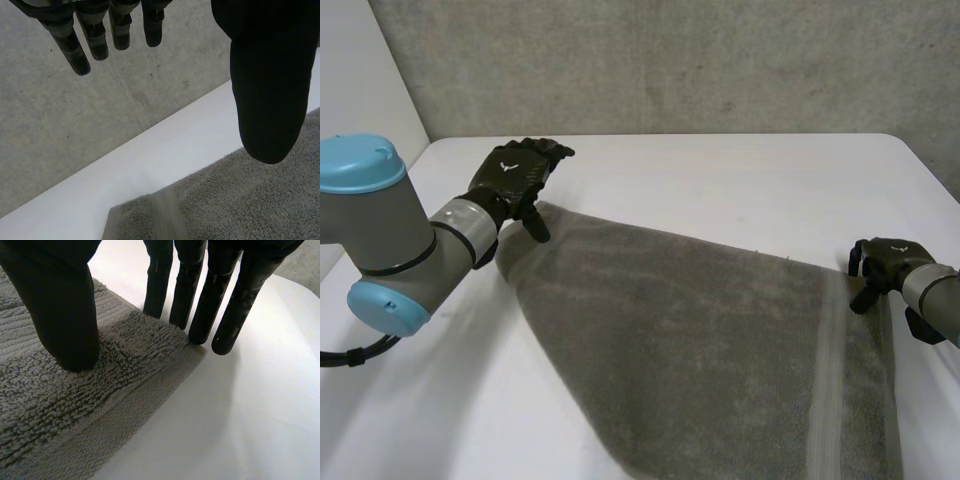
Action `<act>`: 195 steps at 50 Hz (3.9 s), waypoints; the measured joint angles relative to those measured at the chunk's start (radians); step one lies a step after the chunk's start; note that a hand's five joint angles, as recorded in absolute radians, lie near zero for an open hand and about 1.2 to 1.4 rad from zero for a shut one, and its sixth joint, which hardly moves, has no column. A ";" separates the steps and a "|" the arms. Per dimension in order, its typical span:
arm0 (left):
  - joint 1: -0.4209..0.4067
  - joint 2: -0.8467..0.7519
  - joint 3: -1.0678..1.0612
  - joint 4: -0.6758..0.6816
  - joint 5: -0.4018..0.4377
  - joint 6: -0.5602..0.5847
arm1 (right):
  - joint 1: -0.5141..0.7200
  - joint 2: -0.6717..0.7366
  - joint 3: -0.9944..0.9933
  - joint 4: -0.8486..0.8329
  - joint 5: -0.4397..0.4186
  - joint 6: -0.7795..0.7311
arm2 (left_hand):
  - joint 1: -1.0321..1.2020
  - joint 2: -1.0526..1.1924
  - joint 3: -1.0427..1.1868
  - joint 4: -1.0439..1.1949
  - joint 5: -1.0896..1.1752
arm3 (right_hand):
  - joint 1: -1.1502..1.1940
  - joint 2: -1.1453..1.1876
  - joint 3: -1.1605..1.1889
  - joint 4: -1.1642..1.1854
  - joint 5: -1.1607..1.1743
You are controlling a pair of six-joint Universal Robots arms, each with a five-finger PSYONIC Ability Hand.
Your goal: Fold the towel.
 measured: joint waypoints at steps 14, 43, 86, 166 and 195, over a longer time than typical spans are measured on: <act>0.000 0.003 0.000 0.000 -0.004 0.000 | 0.007 -0.101 0.014 -0.002 -0.020 -0.001 | 0.000 0.000 0.000 0.000 0.000 | 0.338 0.400 0.392 0.403 0.456; -0.053 -0.165 0.222 -0.041 -0.008 -0.003 | 0.122 -0.683 0.204 0.106 -0.267 -0.175 | 0.000 0.000 0.002 0.000 0.000 | 0.338 0.400 0.400 0.403 0.465; -0.143 -0.589 0.753 -0.242 0.093 0.105 | 0.191 -1.005 0.187 0.096 -0.403 -0.184 | 0.175 0.177 0.182 0.183 0.167 | 0.338 0.400 0.405 0.408 0.466; -0.174 -0.691 0.957 -0.402 0.397 -0.191 | 0.326 -0.830 0.036 -0.220 -0.349 -0.194 | 0.676 0.673 0.675 0.645 0.623 | 0.338 0.410 0.408 0.408 0.466; -0.121 -0.110 0.653 0.106 -0.283 -0.109 | 0.320 -0.496 -0.112 -0.584 -0.174 -0.299 | 1.003 1.050 1.052 1.050 1.021 | 0.338 0.410 0.408 0.408 0.466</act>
